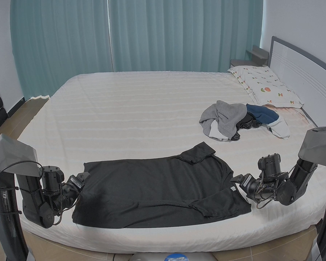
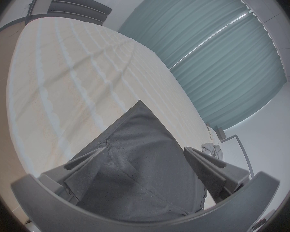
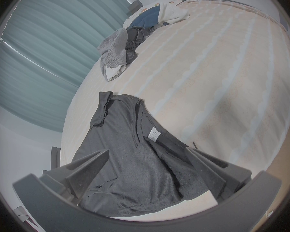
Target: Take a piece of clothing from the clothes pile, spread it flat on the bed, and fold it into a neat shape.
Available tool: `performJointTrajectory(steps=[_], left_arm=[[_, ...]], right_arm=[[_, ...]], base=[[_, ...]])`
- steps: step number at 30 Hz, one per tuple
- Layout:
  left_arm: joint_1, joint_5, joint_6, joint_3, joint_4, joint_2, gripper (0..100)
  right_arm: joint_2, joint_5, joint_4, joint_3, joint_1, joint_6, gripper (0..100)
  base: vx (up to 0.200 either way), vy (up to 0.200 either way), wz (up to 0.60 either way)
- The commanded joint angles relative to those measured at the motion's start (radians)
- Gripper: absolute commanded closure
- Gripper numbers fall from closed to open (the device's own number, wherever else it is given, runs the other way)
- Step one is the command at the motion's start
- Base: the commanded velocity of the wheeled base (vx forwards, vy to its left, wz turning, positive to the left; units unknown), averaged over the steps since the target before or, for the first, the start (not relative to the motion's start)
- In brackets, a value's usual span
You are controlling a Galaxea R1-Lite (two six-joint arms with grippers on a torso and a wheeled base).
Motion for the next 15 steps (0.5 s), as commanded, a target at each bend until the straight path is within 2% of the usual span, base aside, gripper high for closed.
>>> performJointTrajectory(steps=[1,6,15], left_arm=[[0.001,-0.003,0.008,0.022,0.0,-0.013,0],[0.007,-0.006,0.002,0.044,0.0,-0.012,0],[0.007,-0.004,0.007,0.048,0.0,-0.01,0]], right_arm=[[0.0,0.0,0.0,0.002,0.0,-0.001,0],[0.0,-0.002,0.0,0.002,0.0,-0.001,0],[-0.011,-0.002,0.0,0.008,0.0,-0.001,0]], base=[[0.0,0.0,0.0],[0.0,0.0,0.0],[0.0,0.2,0.0]])
